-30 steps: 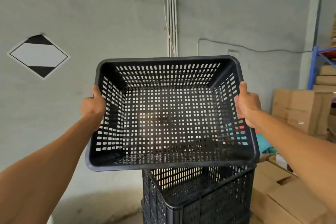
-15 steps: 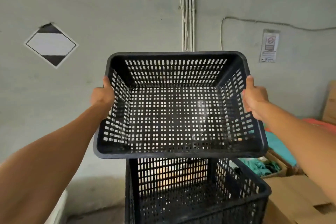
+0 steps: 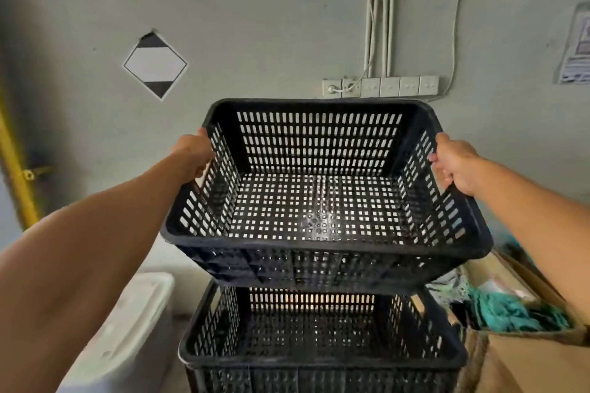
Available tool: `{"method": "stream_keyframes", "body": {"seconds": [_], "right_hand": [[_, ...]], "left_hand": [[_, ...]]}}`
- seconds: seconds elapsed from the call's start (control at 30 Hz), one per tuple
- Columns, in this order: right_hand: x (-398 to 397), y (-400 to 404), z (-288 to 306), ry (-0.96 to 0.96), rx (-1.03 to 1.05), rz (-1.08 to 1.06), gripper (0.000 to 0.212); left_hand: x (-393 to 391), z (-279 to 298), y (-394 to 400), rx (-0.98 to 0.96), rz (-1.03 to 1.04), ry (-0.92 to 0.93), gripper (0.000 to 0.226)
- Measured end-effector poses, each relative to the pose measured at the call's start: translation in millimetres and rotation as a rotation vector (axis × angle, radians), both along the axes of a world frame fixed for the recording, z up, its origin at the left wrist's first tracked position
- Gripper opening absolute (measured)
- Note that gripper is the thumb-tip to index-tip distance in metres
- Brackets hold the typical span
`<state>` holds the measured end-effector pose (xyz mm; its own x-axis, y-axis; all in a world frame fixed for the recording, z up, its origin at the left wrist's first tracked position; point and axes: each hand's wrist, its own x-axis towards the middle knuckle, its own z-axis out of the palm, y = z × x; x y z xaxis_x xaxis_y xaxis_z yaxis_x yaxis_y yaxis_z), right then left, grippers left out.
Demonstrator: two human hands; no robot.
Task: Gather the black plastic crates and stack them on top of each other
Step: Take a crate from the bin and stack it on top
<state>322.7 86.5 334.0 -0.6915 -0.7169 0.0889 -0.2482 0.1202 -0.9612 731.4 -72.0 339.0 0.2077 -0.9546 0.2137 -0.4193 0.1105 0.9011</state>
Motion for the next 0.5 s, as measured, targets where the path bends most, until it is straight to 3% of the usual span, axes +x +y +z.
{"method": "stream_keyframes", "body": {"seconds": [0.17,0.3,0.5], "right_hand": [[-16,-21,4,0.008,0.092,0.044,0.046],[-22,-31,5,0.028,0.159,0.094,0.039],[-27,-38,-17,0.216,0.247,0.14,0.013]], "left_hand": [[1,1,-7,0.061,-0.001,0.005,0.039],[3,1,-9,0.082,-0.033,-0.086,0.023],[-5,2,-4,0.128,-0.105,-0.234,0.029]]}}
